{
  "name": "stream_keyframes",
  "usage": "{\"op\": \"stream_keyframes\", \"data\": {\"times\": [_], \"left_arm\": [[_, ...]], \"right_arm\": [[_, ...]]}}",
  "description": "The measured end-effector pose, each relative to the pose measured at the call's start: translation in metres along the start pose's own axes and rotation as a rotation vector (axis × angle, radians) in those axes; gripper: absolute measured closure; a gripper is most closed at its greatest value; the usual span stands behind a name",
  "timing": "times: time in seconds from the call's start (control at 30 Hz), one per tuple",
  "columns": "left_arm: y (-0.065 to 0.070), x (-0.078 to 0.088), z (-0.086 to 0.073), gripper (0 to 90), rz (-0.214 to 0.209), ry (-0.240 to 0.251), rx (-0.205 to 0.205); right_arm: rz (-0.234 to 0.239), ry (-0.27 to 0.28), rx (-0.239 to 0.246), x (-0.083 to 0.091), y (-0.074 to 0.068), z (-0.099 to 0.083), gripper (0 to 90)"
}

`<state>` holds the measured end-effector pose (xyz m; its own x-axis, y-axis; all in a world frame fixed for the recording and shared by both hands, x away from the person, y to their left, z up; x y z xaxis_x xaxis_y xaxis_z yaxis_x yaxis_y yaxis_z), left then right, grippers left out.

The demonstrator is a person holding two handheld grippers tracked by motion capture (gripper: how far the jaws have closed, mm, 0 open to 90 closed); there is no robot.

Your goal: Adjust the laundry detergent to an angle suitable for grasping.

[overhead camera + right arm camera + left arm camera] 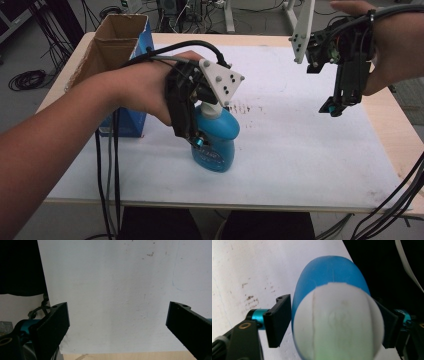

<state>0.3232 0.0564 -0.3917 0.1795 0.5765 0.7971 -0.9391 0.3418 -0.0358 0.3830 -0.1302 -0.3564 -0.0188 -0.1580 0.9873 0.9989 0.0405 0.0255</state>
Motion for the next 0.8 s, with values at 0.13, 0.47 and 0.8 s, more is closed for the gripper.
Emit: {"op": "stream_keyframes", "data": {"times": [0.13, 0.47, 0.8], "left_arm": [[0.001, 0.009, -0.001, 20.4, 0.008, -0.012, 0.03], [-0.002, 0.029, -0.012, 14.9, 0.03, -0.109, 0.094], [-0.004, 0.044, -0.02, 8.8, 0.044, -0.167, 0.139]], "right_arm": [[-0.002, -0.001, -0.004, 0.001, 0.0, 0.0, 4.1], [-0.003, 0.006, -0.002, 0.001, 0.002, 0.001, 4.1], [0.001, 0.003, 0.0, 0.001, 0.002, 0.002, 4.1]]}}
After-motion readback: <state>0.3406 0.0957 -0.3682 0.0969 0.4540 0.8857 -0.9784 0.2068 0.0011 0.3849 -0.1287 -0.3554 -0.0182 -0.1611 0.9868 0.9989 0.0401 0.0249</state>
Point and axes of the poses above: each handheld gripper's, and its own axes: x roughly backward along the jaws, z roughly out of its top, y roughly to its right, the point moved 10 cm from there along -x, roughly forward along the jaws, and after that the axes turned 10 degrees about y, right-handed, at the moved point
